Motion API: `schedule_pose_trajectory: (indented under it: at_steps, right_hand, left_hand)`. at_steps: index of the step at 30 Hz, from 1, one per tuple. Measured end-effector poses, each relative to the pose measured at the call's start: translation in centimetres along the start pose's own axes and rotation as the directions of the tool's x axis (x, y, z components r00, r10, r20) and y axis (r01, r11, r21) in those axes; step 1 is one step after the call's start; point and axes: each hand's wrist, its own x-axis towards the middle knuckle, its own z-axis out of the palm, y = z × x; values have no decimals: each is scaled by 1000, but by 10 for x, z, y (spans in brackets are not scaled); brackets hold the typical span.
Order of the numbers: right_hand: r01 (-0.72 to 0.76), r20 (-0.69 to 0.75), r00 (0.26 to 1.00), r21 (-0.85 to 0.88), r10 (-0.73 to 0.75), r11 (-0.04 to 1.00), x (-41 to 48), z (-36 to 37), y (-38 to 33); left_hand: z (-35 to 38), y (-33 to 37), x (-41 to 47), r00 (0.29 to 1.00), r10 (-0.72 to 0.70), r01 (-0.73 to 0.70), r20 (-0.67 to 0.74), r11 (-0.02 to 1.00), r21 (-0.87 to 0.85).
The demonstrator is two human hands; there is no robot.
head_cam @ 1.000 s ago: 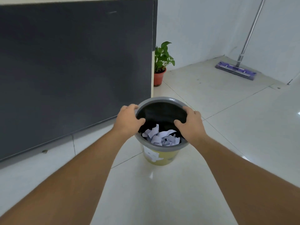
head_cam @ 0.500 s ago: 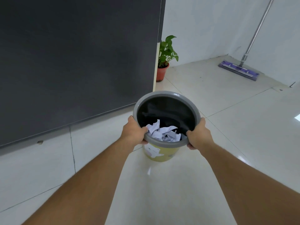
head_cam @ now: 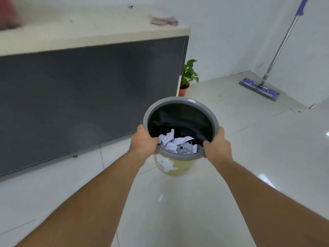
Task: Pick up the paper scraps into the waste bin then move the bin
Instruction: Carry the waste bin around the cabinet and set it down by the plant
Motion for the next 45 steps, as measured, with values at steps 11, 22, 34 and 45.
schedule_pose_trajectory:
  at_steps: [11,22,34,45]
  right_hand:
    - [138,-14,990,109,-137,984,-122,-238,-256]
    - [197,-72,980,181,-187,963,-219,-443,-449]
    - [269,-143,960,229,-241,936,-250,-522,-499]
    - [211,-160,972,265,-173,941,-258,-520,-472]
  left_hand:
    - [-196,290,-175,995,98,-97,10,994,-42]
    - [-329,532,-324,975,216,-211,-55,974,84]
    - [-352,601,-380,959,280,-280,-48,960,14]
    - [-341,592,-373,946,321,-322,37,945,48]
